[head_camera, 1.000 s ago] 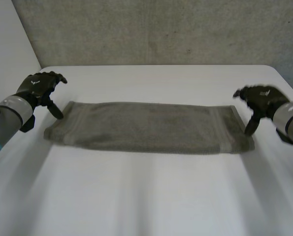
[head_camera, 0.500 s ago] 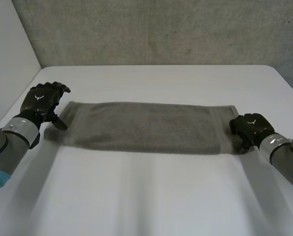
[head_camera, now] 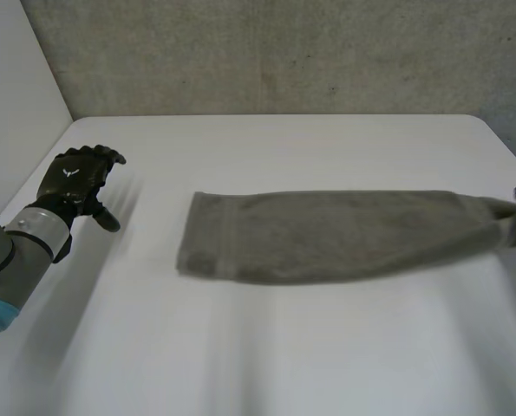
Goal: Fold the towel.
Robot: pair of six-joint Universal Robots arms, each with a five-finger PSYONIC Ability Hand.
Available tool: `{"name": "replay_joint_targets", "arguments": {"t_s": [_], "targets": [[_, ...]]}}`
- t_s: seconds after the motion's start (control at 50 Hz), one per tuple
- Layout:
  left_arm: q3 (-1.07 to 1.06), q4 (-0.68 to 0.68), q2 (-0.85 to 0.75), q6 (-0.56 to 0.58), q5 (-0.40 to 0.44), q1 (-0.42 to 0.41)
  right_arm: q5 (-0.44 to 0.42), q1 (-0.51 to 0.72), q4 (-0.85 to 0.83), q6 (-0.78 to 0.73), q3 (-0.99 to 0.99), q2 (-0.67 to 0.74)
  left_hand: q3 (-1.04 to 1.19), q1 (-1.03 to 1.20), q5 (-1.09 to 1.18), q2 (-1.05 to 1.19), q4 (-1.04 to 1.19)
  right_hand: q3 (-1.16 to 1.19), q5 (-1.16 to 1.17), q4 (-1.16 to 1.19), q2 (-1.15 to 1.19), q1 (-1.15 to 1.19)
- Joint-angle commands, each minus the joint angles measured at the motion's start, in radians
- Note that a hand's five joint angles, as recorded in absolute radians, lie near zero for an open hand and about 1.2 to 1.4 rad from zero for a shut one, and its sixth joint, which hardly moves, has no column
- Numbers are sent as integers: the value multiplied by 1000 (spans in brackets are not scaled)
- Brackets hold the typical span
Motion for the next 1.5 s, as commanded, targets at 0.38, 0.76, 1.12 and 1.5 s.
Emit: {"name": "replay_joint_targets", "arguments": {"t_s": [0.38, 0.76, 1.12, 1.5], "targets": [[-2, 0, -1, 0, -1, 0, 160, 990, 149, 7, -656, 291, -46, -54, -26, -41, -55, 96, 72, 64, 101, 92], [-8, 0, -10, 3, 4, -13, 338, 1084, 141, 16, -728, 381, -46, -54, -26, -41, -55, -1126, -1150, -1158, -1121, -1130], [-40, -2, 2, 8, 41, -105, 223, 720, 110, 340, -36, -54, -29, -37, -9, -24, -37, -1126, -1150, -1158, -1121, -1130], [-83, 0, 5, 17, 99, -192, 103, 512, -174, 438, 268, -32, -23, -31, -3, -18, -31, -619, -644, -651, -614, -623]]}}
